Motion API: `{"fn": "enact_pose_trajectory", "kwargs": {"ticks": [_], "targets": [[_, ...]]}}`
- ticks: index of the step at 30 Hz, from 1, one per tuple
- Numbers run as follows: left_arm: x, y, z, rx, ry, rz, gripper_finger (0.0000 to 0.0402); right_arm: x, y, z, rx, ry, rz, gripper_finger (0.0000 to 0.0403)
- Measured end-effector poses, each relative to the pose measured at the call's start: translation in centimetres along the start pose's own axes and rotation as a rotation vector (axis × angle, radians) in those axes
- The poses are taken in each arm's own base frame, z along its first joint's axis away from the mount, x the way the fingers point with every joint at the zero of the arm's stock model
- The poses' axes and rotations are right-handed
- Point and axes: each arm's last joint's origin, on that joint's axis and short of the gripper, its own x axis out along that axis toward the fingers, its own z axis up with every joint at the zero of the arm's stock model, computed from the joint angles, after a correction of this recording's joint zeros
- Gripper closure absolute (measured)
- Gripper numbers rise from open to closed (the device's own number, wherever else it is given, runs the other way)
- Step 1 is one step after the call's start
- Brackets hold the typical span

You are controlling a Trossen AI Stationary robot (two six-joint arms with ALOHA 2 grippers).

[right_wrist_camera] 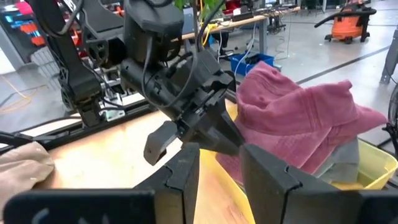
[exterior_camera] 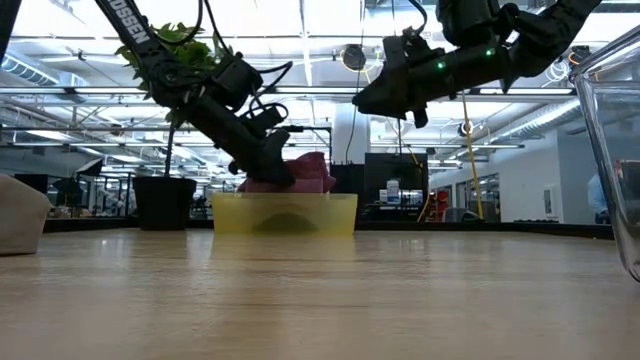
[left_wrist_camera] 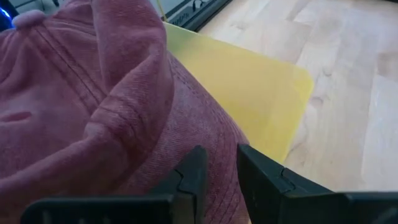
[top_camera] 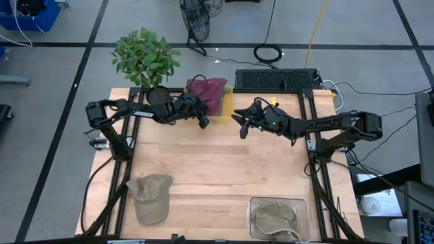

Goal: Pick & Place hat
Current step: Put the red cap into the yellow bin

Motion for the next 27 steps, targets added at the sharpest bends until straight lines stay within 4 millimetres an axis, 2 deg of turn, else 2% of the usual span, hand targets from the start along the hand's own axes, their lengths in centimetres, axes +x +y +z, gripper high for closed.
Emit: {"fn": "enact_pose_trajectory", "kwargs": {"ticks": [9,18,23,27], "targets": [[-1.2,-0.5,0.5,-0.006,0.015,-0.065,0.0309,0.0,0.0,0.1,-0.019,-0.013,0.004,0.03],[-4.8,-1.6,2.9,0.046,-0.078,-0.105,0.0309,0.0,0.1,0.4,-0.023,-0.037,0.009,0.03],[-5.9,-2.1,3.6,0.104,-0.129,0.041,0.0309,0.0,0.1,0.4,-0.021,-0.037,0.009,0.03],[-5.1,-2.0,3.1,0.131,-0.099,0.151,0.0309,0.0,0.2,0.2,-0.022,-0.026,0.011,0.03]]}}
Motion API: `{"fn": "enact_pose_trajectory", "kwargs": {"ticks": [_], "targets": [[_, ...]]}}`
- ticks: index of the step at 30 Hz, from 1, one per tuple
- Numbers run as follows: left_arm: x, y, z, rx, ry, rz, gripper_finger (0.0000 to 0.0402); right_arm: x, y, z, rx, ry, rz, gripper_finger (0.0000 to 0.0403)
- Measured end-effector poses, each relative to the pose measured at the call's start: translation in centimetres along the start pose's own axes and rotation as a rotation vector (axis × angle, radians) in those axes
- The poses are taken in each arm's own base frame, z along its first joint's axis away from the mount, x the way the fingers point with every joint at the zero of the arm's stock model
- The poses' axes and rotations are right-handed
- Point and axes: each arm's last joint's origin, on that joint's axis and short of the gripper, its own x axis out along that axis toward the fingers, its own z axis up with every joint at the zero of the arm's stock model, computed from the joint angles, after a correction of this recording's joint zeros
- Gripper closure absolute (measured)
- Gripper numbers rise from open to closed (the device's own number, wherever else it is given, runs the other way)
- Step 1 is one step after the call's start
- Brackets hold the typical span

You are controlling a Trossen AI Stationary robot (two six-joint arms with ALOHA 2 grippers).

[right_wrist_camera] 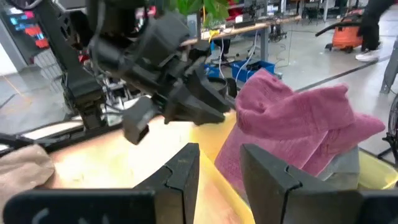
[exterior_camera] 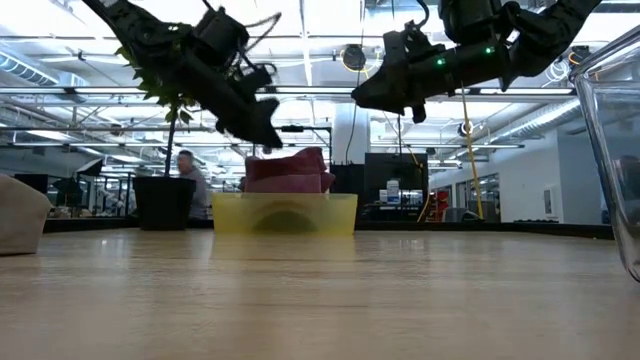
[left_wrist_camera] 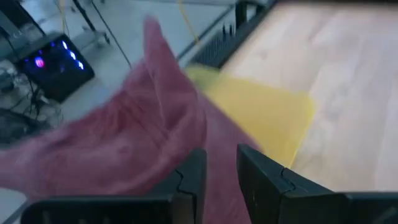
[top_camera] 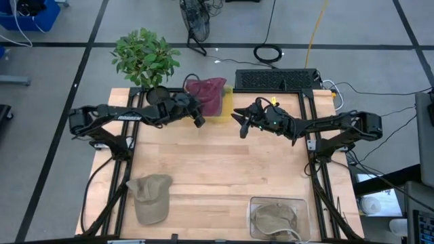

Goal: Pick & Place hat
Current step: Put the red cap into the yellow bin

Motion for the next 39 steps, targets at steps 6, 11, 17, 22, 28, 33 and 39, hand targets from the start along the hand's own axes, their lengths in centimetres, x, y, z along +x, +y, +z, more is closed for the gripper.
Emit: {"fn": "enact_pose_trajectory", "kwargs": {"ticks": [6,11,17,22,28,33,39], "targets": [[2.7,0.6,-1.8,-0.003,0.044,0.039,0.0309,0.0,0.1,-0.1,-0.002,0.012,0.001,0.03],[5.0,0.6,-3.3,-0.018,0.042,0.057,0.0309,0.0,0.1,-0.1,-0.001,0.005,0.003,0.03],[6.6,0.3,-4.7,-0.023,0.05,0.062,0.0309,0.0,0.1,-0.1,-0.001,0.006,0.002,0.03],[6.7,0.2,-4.9,-0.028,0.059,0.056,0.0309,0.0,0.1,-0.1,-0.004,0.006,0.002,0.03],[6.7,0.2,-5.3,-0.029,0.1,0.047,0.0309,0.0,0.1,-0.1,-0.004,0.006,0.002,0.03],[6.7,0.3,-5.6,-0.056,0.128,0.007,0.0309,0.0,0.1,0.0,-0.003,-0.003,0.004,0.03],[6.7,0.4,-5.6,-0.073,0.129,-0.012,0.0309,0.0,0.1,0.1,-0.023,-0.015,0.006,0.03]]}}
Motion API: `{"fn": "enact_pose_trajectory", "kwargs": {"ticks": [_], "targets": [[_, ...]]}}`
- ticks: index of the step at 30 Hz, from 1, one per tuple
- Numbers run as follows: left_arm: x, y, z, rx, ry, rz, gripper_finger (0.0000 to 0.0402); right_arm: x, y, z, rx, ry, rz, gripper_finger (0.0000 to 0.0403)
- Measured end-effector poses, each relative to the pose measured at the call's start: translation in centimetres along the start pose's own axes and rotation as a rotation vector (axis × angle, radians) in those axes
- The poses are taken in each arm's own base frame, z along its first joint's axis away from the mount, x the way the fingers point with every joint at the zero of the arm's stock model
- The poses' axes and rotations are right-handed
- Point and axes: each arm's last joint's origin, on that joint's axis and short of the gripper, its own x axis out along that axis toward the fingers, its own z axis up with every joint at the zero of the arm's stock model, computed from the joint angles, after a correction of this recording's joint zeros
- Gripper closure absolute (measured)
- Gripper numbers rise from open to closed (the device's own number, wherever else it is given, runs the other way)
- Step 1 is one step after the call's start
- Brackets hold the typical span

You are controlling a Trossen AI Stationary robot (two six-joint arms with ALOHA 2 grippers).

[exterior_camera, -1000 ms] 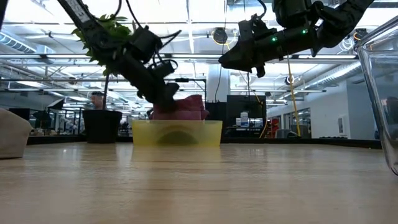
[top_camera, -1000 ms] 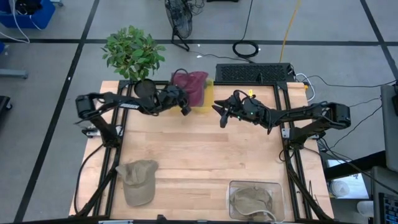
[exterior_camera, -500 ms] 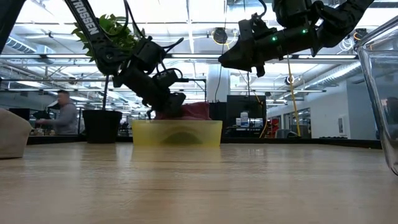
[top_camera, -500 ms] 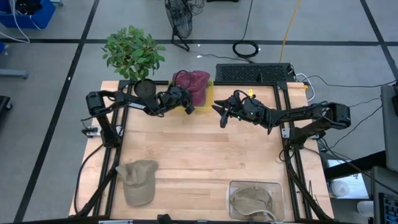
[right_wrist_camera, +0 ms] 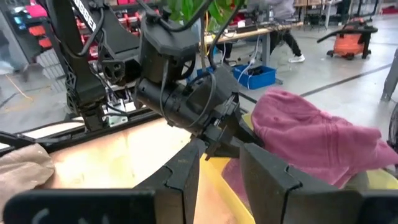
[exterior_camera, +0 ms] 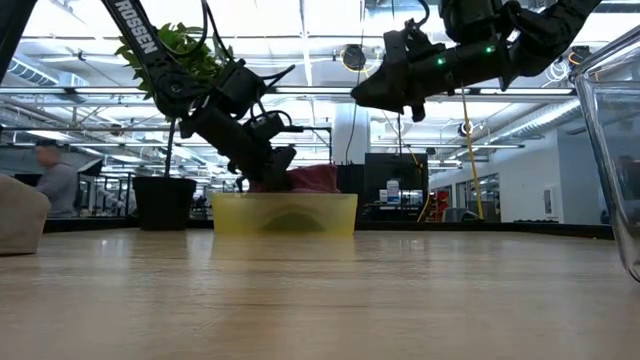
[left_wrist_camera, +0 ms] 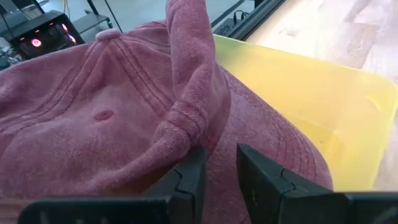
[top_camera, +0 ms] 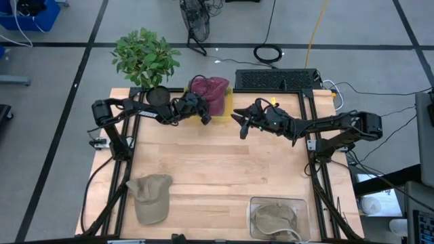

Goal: Pick & Place hat
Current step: Put the red cap into the yellow bin, then put the brown cap into the transparent bin

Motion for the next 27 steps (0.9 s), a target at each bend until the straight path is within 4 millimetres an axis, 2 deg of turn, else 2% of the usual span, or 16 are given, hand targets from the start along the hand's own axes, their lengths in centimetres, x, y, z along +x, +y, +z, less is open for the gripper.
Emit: {"fn": "enact_pose_trajectory", "kwargs": {"ticks": [5,7,12,19,27], "targets": [[-1.6,-0.9,1.0,0.021,-0.022,-0.04,0.0309,0.0,0.1,0.4,0.0,-0.036,0.006,0.03],[-2.8,-1.5,1.4,0.033,-0.026,-0.073,0.0309,0.0,0.1,0.5,-0.009,-0.046,0.008,0.03],[-6.2,-2.6,4.0,0.043,-0.127,-0.112,0.0309,0.0,0.1,0.6,-0.023,-0.059,0.009,0.03],[-10.1,-4.3,4.4,0.098,-0.098,-0.19,0.0309,0.0,0.2,1.0,-0.015,-0.098,0.019,0.03],[-14.1,-6.4,3.1,0.105,0.056,-0.395,0.0309,-0.1,0.9,0.4,-0.001,-0.051,0.064,0.03]]}}
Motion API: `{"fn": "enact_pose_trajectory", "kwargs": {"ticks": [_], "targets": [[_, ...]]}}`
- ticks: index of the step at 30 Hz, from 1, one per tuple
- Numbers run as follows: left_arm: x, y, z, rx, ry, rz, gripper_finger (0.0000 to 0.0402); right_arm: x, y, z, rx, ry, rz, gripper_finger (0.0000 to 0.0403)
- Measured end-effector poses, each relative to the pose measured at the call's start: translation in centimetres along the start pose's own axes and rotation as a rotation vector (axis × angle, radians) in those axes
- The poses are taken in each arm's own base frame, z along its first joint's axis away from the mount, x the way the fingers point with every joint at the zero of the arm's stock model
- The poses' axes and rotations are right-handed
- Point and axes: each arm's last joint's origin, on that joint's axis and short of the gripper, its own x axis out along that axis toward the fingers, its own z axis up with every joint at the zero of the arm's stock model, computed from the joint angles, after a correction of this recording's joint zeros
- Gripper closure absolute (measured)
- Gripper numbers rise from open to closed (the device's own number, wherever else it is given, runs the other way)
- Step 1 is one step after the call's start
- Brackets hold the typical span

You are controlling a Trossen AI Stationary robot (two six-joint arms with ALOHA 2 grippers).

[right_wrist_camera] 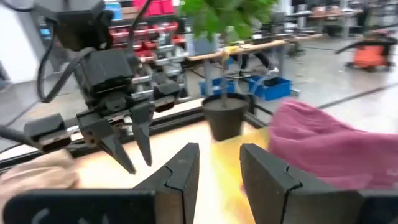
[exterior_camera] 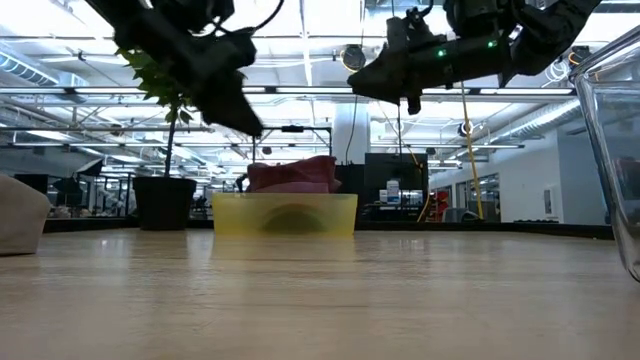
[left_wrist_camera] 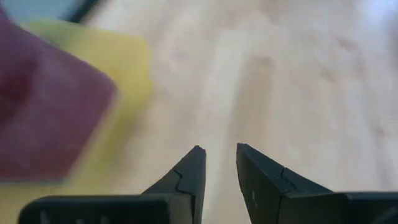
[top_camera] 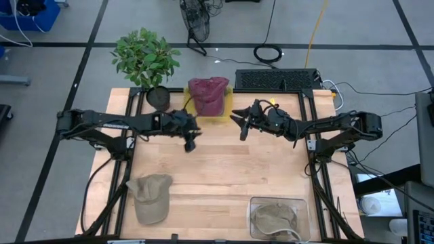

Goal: Pick & Place hat
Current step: Put the brown cap into the transparent bin

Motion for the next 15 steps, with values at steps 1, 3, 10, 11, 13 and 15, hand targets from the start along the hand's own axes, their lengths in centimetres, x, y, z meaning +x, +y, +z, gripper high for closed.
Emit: {"fn": "enact_pose_trajectory", "kwargs": {"ticks": [1,3,10,11,13,15], "targets": [[-0.3,-0.5,-0.1,-0.006,0.012,-0.027,0.0309,0.0,0.2,0.0,-0.002,0.0,0.021,0.03],[-0.9,-1.4,-0.3,-0.019,0.028,-0.065,0.0309,-0.1,0.5,0.2,-0.02,-0.023,0.06,0.03],[-2.8,-4.1,-1.1,-0.033,0.078,-0.147,0.0309,-0.2,1.0,1.5,-0.057,-0.151,0.119,0.03],[-3.1,-4.4,-1.1,-0.037,0.078,-0.158,0.0309,-0.2,1.0,1.6,-0.061,-0.162,0.12,0.03],[-3.8,-4.8,-1.6,-0.046,0.114,-0.169,0.0309,-0.3,1.0,1.7,-0.075,-0.178,0.12,0.03],[-4.5,-5.2,-1.7,-0.075,0.117,-0.185,0.0309,-0.3,1.0,1.8,-0.086,-0.189,0.12,0.03]]}}
